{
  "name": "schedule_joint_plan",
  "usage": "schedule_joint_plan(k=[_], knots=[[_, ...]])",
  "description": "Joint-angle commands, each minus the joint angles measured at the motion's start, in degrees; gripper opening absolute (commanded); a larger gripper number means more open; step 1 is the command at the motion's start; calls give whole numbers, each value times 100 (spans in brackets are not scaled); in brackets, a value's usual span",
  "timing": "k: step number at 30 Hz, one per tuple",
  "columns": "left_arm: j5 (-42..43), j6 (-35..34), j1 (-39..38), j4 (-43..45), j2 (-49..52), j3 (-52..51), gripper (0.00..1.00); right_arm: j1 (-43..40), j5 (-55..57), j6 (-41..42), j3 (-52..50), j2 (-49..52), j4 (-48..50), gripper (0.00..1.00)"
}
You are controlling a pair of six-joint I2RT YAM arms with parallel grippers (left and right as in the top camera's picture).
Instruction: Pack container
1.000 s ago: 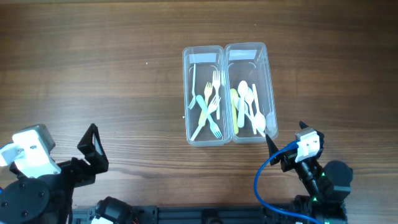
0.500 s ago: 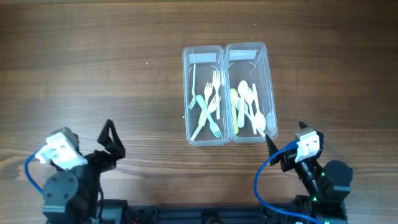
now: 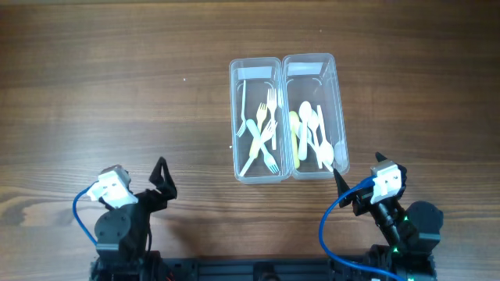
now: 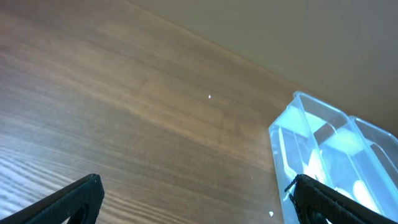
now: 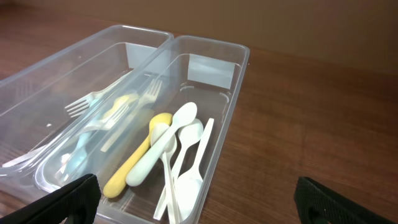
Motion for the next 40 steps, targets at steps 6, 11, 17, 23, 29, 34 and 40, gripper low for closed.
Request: schedule_joint_plan(k=[6,11,17,23,29,34,40], knots=[[90,-24,44,337,-66,-538,100,17,-109,-24,-20,-57,35,100],[92,-24,44,334,-63,-538,100,17,-109,-24,-20,-57,35,100],[92,-24,44,334,-63,-538,100,17,-109,-24,-20,-57,35,100],[92,-24,44,334,-63,-538,100,17,-109,-24,-20,-57,35,100],[92,-24,44,334,-63,-538,100,17,-109,-24,-20,-57,35,100],[92,-24,44,334,-63,-538,100,17,-109,-24,-20,-57,35,100],[92,-24,44,334,-63,-538,100,17,-109,-24,-20,-57,35,100]])
